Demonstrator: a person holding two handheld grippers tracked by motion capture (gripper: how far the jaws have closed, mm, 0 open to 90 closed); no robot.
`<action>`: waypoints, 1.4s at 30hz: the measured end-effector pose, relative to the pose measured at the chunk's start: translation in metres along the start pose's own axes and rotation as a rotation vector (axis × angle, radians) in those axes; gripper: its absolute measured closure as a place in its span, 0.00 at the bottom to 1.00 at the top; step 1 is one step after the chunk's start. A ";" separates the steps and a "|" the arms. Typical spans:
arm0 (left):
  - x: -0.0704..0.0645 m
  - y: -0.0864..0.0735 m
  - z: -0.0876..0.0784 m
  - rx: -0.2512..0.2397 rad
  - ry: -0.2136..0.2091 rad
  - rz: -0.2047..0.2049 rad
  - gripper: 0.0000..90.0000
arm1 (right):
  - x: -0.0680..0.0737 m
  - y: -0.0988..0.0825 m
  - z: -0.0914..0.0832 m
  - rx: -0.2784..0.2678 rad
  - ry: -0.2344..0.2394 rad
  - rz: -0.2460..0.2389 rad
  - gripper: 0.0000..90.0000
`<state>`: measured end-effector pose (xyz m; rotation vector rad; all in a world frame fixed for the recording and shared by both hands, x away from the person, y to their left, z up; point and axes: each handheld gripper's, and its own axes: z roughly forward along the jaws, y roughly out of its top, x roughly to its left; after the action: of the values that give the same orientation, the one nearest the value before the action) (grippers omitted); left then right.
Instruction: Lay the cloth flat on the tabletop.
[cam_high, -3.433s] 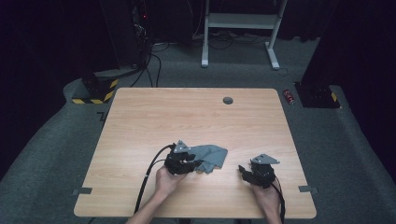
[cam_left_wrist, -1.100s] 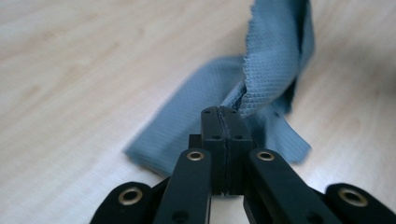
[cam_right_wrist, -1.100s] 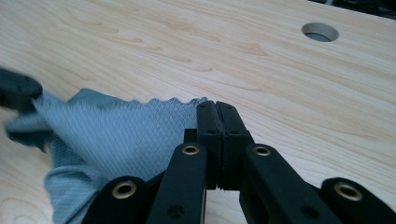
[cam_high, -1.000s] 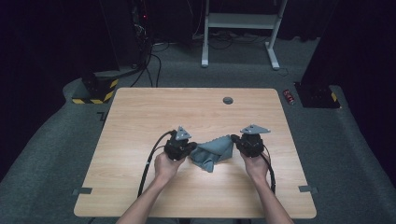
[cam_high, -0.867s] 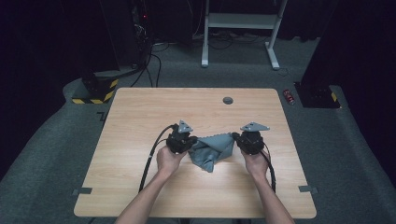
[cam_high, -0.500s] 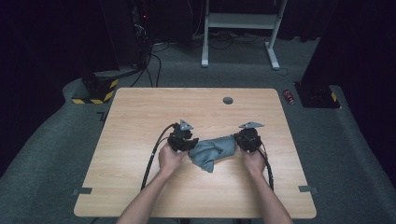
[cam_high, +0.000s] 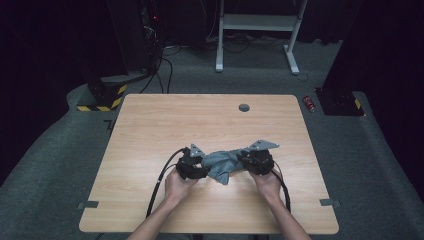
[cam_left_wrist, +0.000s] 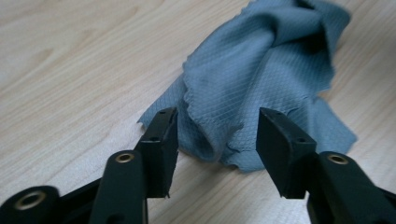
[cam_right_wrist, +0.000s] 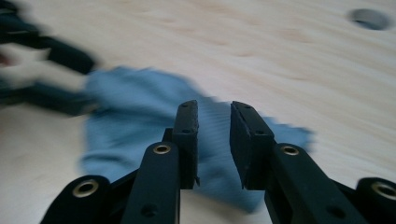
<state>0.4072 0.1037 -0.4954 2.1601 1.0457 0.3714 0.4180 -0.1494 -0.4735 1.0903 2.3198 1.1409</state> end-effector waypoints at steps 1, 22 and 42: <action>0.001 0.001 0.002 0.004 0.002 0.005 0.62 | 0.007 -0.002 0.000 0.007 0.023 -0.019 0.78; 0.036 0.050 -0.013 -0.047 0.082 0.003 0.99 | 0.026 -0.023 0.009 0.094 0.009 -0.156 1.00; 0.016 0.001 -0.010 0.001 0.043 -0.025 0.57 | 0.038 -0.018 0.027 0.080 0.061 -0.127 0.76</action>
<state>0.4126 0.1204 -0.4887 2.1461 1.0960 0.4075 0.3999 -0.1130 -0.5034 0.9319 2.4623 1.0565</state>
